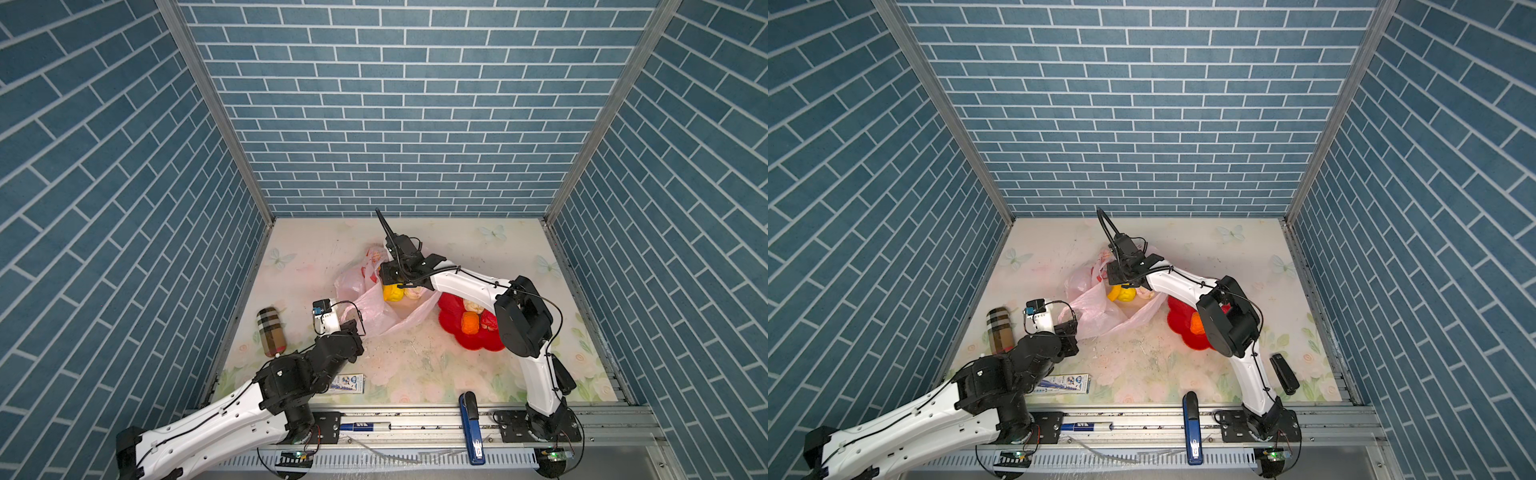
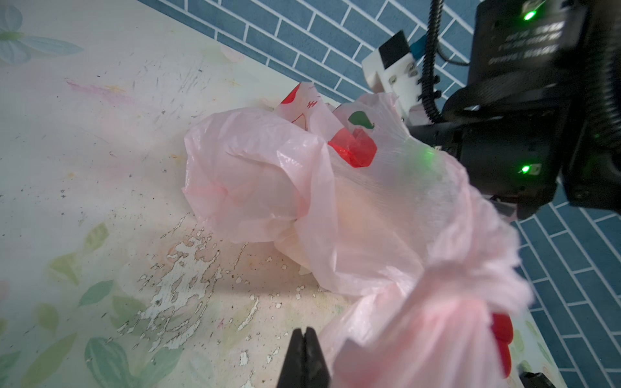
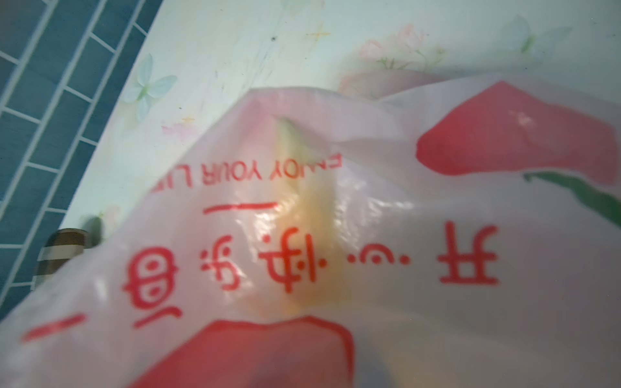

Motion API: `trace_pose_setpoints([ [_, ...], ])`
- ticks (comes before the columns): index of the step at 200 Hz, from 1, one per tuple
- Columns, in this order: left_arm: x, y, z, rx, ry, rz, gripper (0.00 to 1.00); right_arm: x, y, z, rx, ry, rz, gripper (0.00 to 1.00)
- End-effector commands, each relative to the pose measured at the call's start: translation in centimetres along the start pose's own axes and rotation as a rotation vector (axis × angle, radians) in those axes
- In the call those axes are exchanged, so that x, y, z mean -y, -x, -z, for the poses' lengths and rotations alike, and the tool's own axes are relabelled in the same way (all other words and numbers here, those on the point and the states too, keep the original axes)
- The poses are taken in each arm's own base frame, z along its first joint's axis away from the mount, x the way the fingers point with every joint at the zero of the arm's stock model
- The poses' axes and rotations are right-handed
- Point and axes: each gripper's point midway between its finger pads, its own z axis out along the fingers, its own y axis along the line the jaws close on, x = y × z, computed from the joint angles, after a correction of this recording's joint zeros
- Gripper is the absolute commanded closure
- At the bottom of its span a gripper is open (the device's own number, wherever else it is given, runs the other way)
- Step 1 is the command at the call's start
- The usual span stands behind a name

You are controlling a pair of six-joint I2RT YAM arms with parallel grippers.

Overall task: Take fruits out of the plastic bag
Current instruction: Pick up the fruit from the plastic bag.

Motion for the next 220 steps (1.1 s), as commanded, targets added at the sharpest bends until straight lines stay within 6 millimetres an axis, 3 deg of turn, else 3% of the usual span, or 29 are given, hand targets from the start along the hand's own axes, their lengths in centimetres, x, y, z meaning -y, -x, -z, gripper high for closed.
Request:
trace_pose_setpoints([
  [1, 0.5, 1.3, 1.0, 0.034, -0.033, 0.012, 1.0, 2.1, -0.4, 0.0, 0.001, -0.102, 0.059, 0.79],
  [33, -0.1, 1.4, 1.6, 0.034, -0.04, 0.033, 1.0, 3.1, 0.6, -1.1, 0.021, -0.139, 0.043, 0.79],
  [66, -1.3, 0.7, 1.6, 0.024, -0.013, 0.041, 1.0, 2.3, 1.8, -1.1, 0.025, -0.112, 0.027, 0.79],
  [104, -1.5, 0.0, 0.8, 0.017, 0.009, 0.027, 1.0, 0.9, 1.2, 0.7, -0.04, -0.044, 0.04, 0.79],
  [142, -0.3, -0.3, -0.1, 0.006, 0.003, 0.001, 1.0, -0.3, -0.3, 3.1, -0.116, 0.023, 0.049, 0.79],
  [220, 0.5, 0.4, -0.4, 0.035, -0.003, -0.01, 1.0, -0.6, -2.2, 7.1, -0.216, 0.055, 0.086, 0.79],
])
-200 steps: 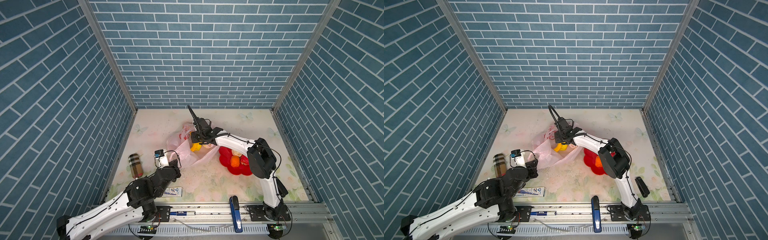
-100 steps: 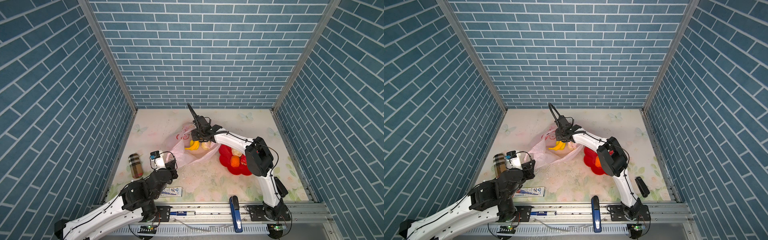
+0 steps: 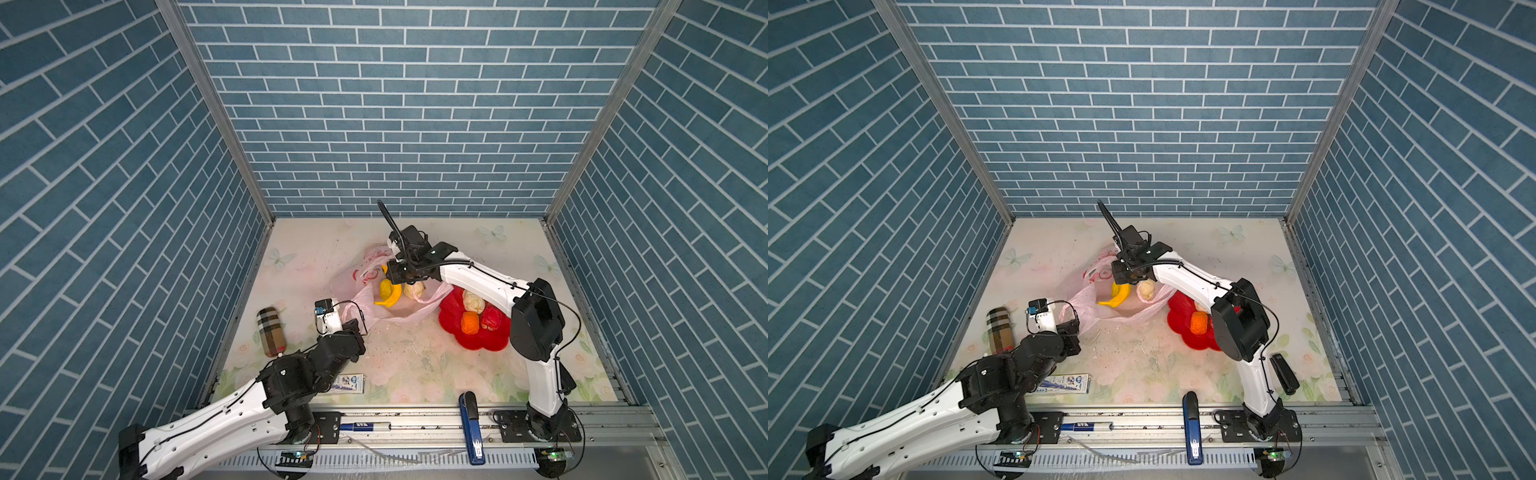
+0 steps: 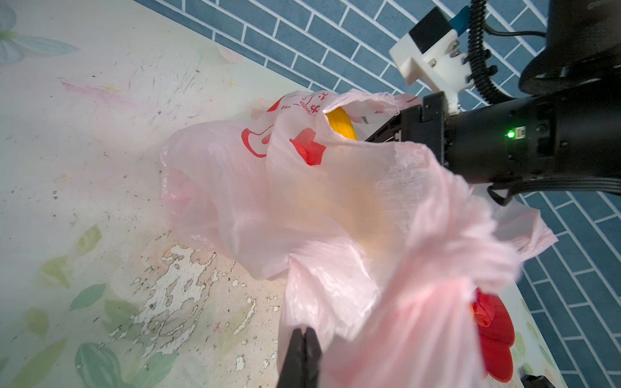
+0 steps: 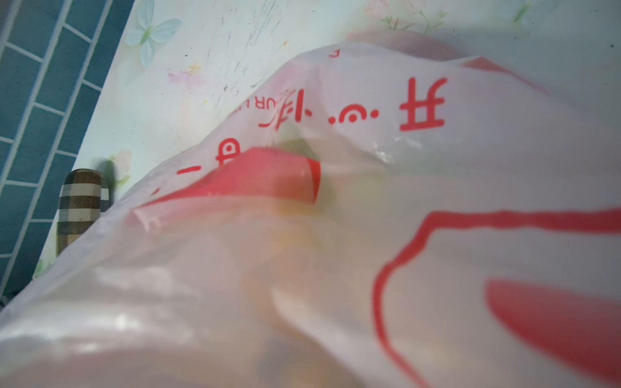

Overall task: Take fruits out of the plastic bag
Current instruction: Pick up the fruit from the plastic bag.

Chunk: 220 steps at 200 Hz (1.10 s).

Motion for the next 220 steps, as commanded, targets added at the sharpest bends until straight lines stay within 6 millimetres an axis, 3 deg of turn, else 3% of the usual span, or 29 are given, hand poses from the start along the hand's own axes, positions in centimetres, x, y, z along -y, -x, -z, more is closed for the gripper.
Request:
trace_pose_setpoints([
  [1, 0.3, 0.8, 0.3, 0.034, -0.009, -0.003, 1.0, 0.0, -2.1, 1.4, -0.081, 0.012, 0.034, 0.79],
  [98, 0.7, 2.0, 0.4, 0.082, -0.008, -0.021, 1.0, -2.2, -6.8, 5.9, -0.265, 0.154, 0.065, 0.79],
  [177, 0.2, 2.5, 0.7, 0.103, 0.008, -0.025, 1.0, -3.2, -8.2, 10.6, -0.282, 0.214, 0.095, 0.79],
  [220, 0.2, 2.5, 0.7, 0.101, 0.014, -0.028, 1.0, -4.4, -7.9, 13.2, -0.252, 0.268, 0.115, 0.79],
])
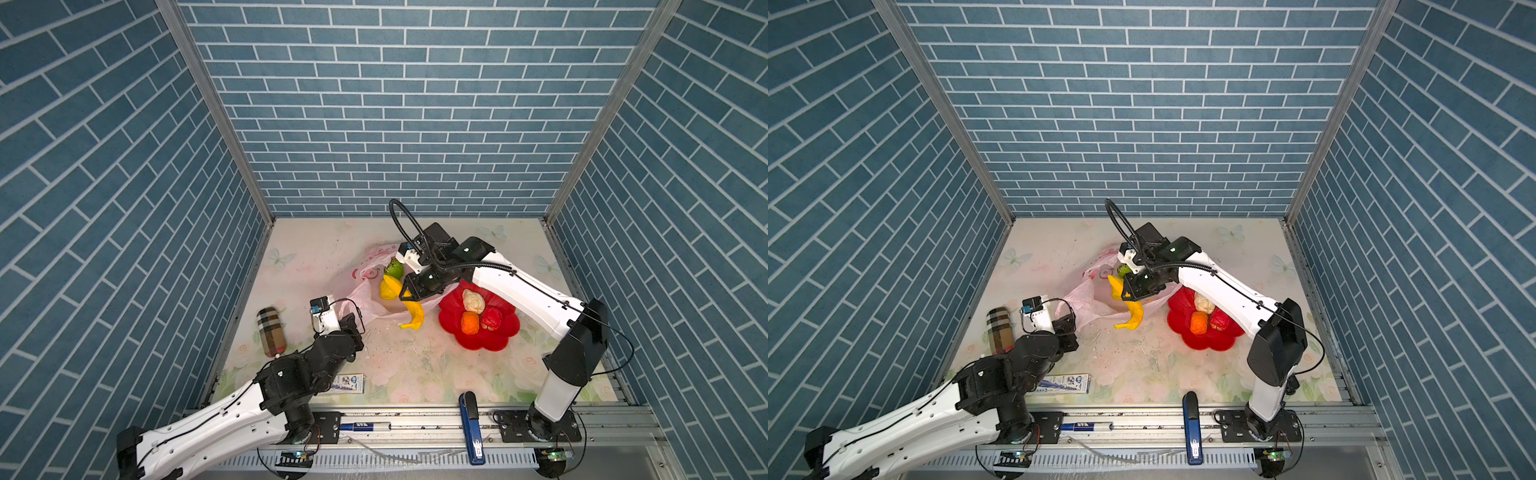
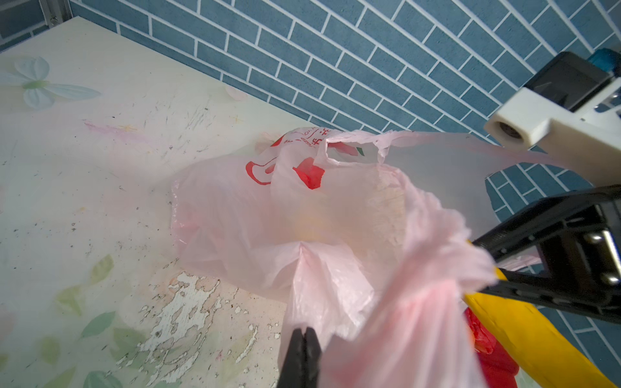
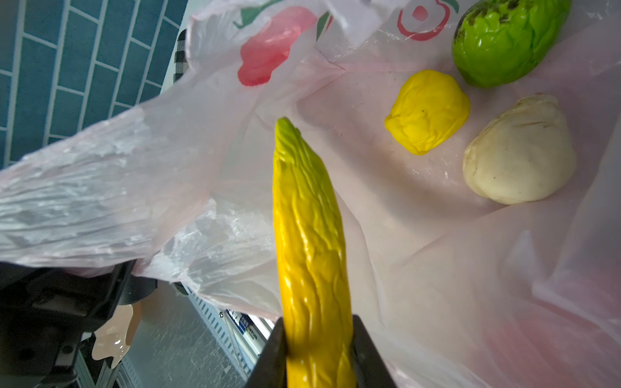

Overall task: Take fruits out of the plastic bag
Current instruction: Pick up the fruit from the plastic bag.

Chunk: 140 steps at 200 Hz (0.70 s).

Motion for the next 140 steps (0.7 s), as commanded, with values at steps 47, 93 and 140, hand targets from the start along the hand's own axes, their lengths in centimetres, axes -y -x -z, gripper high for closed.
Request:
trace_pose_setpoints([
  [47, 0.1, 0.6, 0.3, 0.014, 0.005, -0.016, 1.0, -3.4, -0.4, 4.3, 0.052, 0.105, 0.09, 0.79],
  [93, 0.1, 0.6, 0.3, 0.012, 0.004, -0.015, 1.0, -5.4, 2.1, 7.2, 0.168, 0.199, 0.113, 0.8],
  [140, 0.0, 0.6, 0.4, 0.012, 0.007, -0.02, 1.0, -1.2, 3.9, 10.6, 0.285, 0.043, 0.055, 0.81],
])
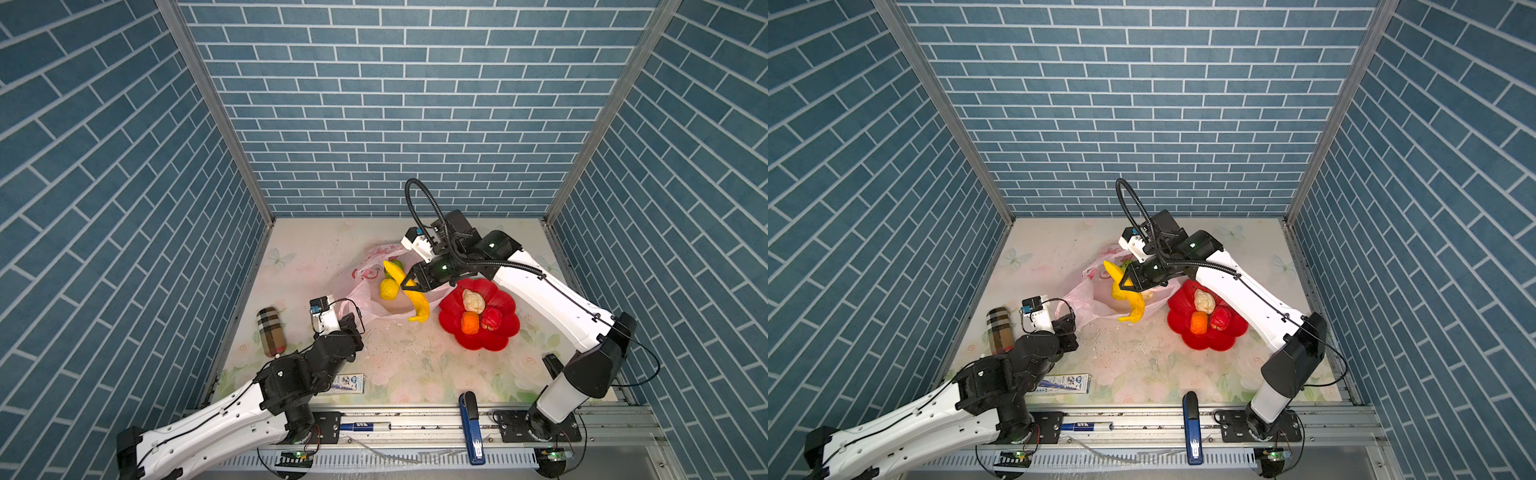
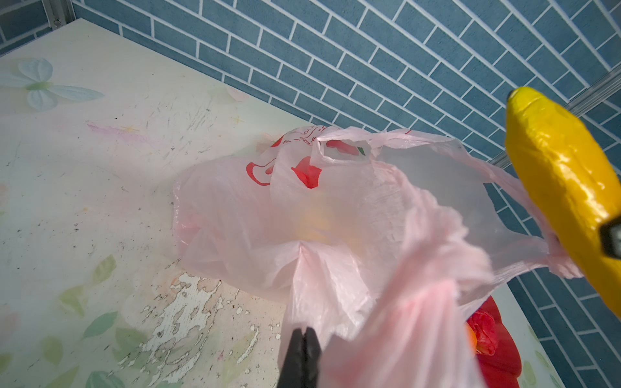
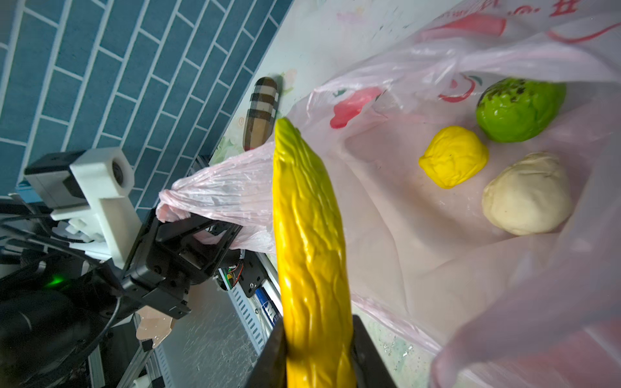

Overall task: Take fruits out of the plastic bag
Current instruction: Pick up the fruit from the plastic bag, then place the fruit on the plate.

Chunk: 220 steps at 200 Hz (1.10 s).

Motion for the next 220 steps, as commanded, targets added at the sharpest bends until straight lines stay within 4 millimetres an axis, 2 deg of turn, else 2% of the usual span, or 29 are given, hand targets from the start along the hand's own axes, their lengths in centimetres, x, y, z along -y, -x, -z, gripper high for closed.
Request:
trace_pose_setpoints([
  [1, 0.0, 0.6, 0.4, 0.011, 0.003, -0.018, 1.0, 0.7, 2.2, 4.4, 0.135, -0.065, 0.02, 0.81],
  [29, 0.2, 0.8, 0.6, 0.01, -0.002, -0.024, 1.0, 5.1, 2.3, 7.4, 0.203, -0.234, -0.03, 0.81],
  [51, 0.3, 1.0, 0.7, 0.009, -0.004, -0.031, 1.0, 9.5, 1.0, 8.9, 0.222, -0.371, -0.109, 0.81],
  [89, 0.2, 1.2, 0.9, 0.009, 0.001, -0.041, 1.0, 16.2, -3.5, 10.1, 0.207, -0.58, -0.253, 0.81],
  [116, 0.2, 1.3, 0.9, 0.009, 0.004, -0.044, 1.0, 19.8, -7.4, 10.6, 0.176, -0.7, -0.348, 0.81],
  [172, 0.2, 1.2, 0.9, 0.007, 0.004, -0.046, 1.0, 23.6, -14.1, 10.2, 0.085, -0.859, -0.478, 0.81],
  [194, 0.2, 1.2, 0.8, 0.006, 0.002, -0.045, 1.0, 24.5, -15.7, 9.7, 0.063, -0.887, -0.511, 0.81],
  [220, 0.1, 0.9, 0.8, -0.001, 0.004, -0.049, 1.0, 25.3, -16.7, 9.3, 0.043, -0.91, -0.537, 0.8],
])
